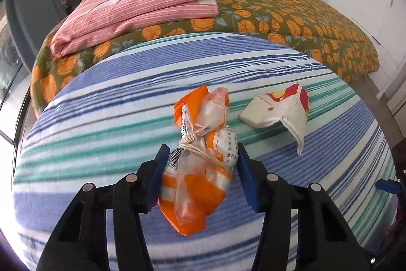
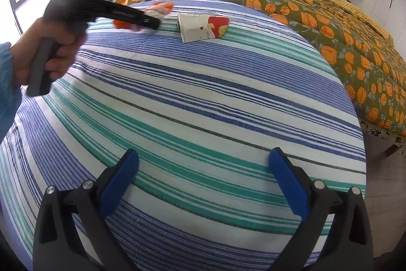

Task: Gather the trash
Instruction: 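Grasp the orange-and-white wrapped snack with the left tool while the right tool grasps the paper cup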

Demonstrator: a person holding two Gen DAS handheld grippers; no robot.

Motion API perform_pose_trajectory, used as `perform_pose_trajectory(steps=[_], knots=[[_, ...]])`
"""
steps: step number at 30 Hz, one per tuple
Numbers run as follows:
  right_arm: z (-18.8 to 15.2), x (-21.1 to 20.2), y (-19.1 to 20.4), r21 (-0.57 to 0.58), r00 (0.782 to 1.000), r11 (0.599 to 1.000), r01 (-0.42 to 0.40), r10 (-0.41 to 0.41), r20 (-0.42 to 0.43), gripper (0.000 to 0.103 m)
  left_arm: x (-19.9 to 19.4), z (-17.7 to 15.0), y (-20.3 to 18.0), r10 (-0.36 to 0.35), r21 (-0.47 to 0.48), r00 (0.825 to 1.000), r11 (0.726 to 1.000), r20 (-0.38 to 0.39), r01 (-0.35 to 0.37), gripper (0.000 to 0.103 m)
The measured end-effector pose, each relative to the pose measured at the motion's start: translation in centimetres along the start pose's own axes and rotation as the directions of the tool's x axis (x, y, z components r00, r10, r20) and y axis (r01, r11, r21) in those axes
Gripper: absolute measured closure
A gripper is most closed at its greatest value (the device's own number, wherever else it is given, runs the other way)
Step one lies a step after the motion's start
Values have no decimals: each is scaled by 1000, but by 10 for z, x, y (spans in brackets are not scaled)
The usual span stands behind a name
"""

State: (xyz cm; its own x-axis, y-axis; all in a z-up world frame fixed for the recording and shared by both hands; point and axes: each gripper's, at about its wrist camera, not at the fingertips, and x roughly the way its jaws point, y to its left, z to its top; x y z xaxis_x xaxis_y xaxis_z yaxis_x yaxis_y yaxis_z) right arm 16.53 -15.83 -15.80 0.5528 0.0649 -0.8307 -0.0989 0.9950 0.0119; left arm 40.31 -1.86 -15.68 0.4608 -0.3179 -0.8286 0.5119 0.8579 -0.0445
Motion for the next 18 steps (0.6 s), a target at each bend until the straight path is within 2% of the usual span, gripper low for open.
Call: perform_pose_trajectory(steps=[3, 7, 10, 13, 15, 18], knots=[[0, 0, 0, 0, 1000, 1000, 0, 0, 0, 5, -38, -38, 10, 52, -82, 999, 995, -17, -53, 51], [0, 0, 0, 0, 1000, 1000, 0, 0, 0, 5, -82, -96, 9, 118, -147, 993, 982, -25, -120, 50], [0, 0, 0, 0, 1000, 1000, -1, 1, 0, 5, -99, -128, 8, 132, -207, 991, 970, -7, -131, 50], [0, 0, -1, 4, 1000, 1000, -6, 6, 1, 5, -102, -145, 1, 164, -221, 986, 962, 8, -158, 48], [-1, -2, -1, 12, 1000, 1000, -4, 4, 0, 5, -102, -151, -5, 170, -214, 985, 963, 9, -164, 35], [6, -6, -6, 85, 997, 994, -69, 70, -10, 5, -103, -160, -13, 196, -174, 980, 966, 23, -189, 21]])
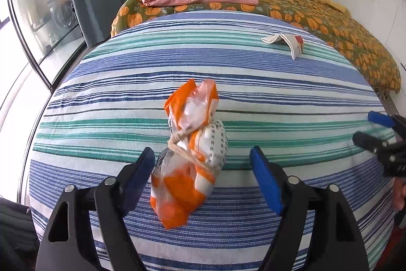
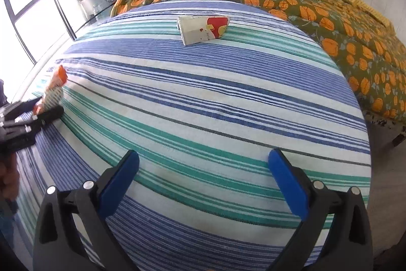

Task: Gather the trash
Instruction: 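Grasp the orange-and-white wrapped snack with the left tool while the right tool grasps the paper cup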

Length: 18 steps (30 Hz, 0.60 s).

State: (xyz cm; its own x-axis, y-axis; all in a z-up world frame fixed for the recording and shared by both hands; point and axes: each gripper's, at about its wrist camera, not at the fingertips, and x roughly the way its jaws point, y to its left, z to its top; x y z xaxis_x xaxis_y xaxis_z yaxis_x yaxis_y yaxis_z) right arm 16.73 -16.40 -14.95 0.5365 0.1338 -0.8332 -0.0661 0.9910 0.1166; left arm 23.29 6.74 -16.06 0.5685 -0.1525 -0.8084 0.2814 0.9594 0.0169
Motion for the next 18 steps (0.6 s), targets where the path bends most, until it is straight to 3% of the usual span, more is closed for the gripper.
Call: perform_pose_trajectory(steps=[2, 6, 13, 18], knots=[[15, -1, -1, 53, 999, 998, -37, 37, -4, 5, 2, -6, -1, 7, 17, 1000, 1000, -4, -7, 18], [64, 17, -5, 203, 989, 970, -132, 143, -41, 18, 4, -11, 7, -14, -21, 1000, 1000, -14, 14, 14], [133, 72, -22, 460, 977, 879, -123, 189, -98, 22, 8, -11, 9, -27, -30, 999, 999, -29, 27, 6], [164, 93, -18, 506, 984, 858, -91, 155, -87, 21, 8, -11, 7, -23, -27, 999, 999, -29, 23, 5]])
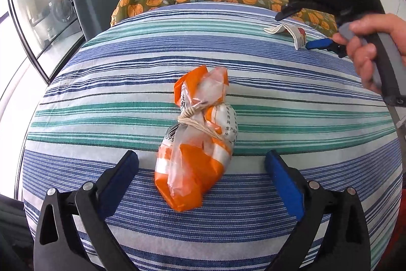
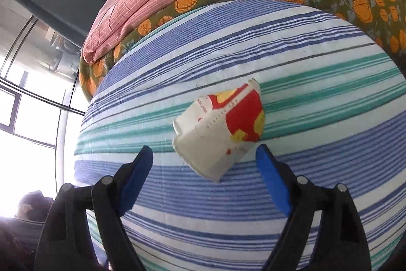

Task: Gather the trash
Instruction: 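Grasp the orange-and-white wrapped snack with the left tool while the right tool grasps the paper cup, then carry the wrapped snack and paper cup over the blue basket and release both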

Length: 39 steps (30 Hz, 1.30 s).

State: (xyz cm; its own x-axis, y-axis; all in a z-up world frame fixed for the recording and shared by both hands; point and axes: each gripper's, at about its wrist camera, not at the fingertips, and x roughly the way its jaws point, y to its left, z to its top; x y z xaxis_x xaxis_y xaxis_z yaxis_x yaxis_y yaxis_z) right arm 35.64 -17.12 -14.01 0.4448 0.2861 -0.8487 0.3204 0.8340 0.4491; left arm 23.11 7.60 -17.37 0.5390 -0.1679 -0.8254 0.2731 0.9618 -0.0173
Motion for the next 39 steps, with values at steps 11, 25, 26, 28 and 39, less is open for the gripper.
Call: perform_pose_trajectory(steps=[11, 25, 26, 28, 39], knots=[[14, 20, 23, -67, 990, 994, 88, -80, 114, 28, 3, 3, 2, 0, -1, 1000, 1000, -1, 0, 4], [-39, -5, 23, -410, 996, 911, 41, -4, 91, 64, 3, 4, 4, -15, -10, 1000, 1000, 4, 15, 4], [-45, -8, 22, -428, 997, 903, 35, 1, 83, 64, 1, 4, 8, -38, -25, 999, 999, 13, 39, 4], [-59, -17, 18, -462, 998, 887, 18, 11, 61, 64, -4, 2, 19, -113, -73, 993, 991, 44, 116, 4], [-137, -73, -18, -553, 998, 831, -60, 62, -15, 64, -3, 9, 11, -93, 10, 995, 996, 35, 92, 22]])
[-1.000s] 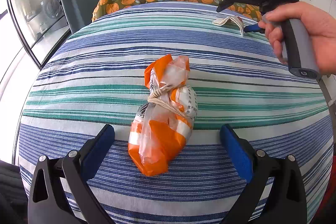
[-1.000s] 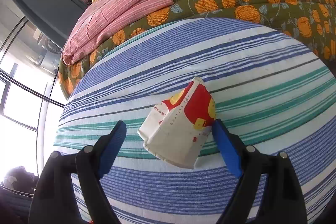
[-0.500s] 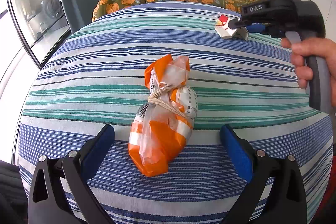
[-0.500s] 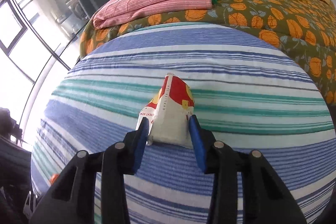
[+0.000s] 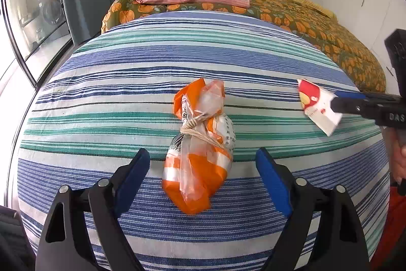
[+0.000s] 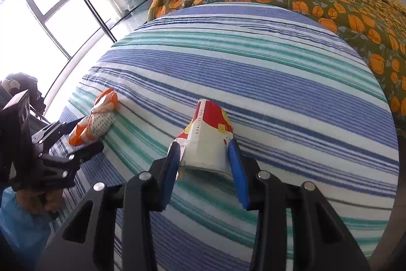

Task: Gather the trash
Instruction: 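Carry the wrapped snack and paper cup over the blue basket and release both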

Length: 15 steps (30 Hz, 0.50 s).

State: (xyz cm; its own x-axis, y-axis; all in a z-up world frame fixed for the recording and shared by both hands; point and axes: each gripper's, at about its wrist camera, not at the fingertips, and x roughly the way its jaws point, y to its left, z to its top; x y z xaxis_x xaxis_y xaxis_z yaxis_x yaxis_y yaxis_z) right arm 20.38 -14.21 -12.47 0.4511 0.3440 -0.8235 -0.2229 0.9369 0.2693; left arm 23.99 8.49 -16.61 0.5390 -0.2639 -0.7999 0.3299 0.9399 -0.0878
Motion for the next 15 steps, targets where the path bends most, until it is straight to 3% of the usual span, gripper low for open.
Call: perform_pose_trajectory(steps=[2, 3, 5, 10, 14, 15], knots=[[-11, -4, 0, -1, 1000, 1000, 1, -1, -12, 64, 0, 1, -1, 18, 8, 1000, 1000, 4, -18, 29], [-16, -5, 1, -4, 1000, 1000, 7, -7, -15, 65, 1, 1, -3, 31, 17, 999, 999, 6, -31, 40], [-26, -10, 2, -8, 1000, 1000, 9, -9, -17, 65, 2, 1, -6, 48, 29, 999, 998, -1, -48, 52], [-51, -26, 2, -34, 999, 999, 38, -39, -12, 65, -12, -9, -22, -5, 32, 1000, 999, 1, 5, 53], [-47, -21, -6, 4, 999, 999, 43, -43, -24, 42, -23, -19, -34, -32, 12, 999, 999, 15, 31, 54], [-45, -18, -6, 11, 999, 999, 40, -39, -28, 42, -25, -22, -36, -29, 8, 999, 1000, 17, 29, 54]])
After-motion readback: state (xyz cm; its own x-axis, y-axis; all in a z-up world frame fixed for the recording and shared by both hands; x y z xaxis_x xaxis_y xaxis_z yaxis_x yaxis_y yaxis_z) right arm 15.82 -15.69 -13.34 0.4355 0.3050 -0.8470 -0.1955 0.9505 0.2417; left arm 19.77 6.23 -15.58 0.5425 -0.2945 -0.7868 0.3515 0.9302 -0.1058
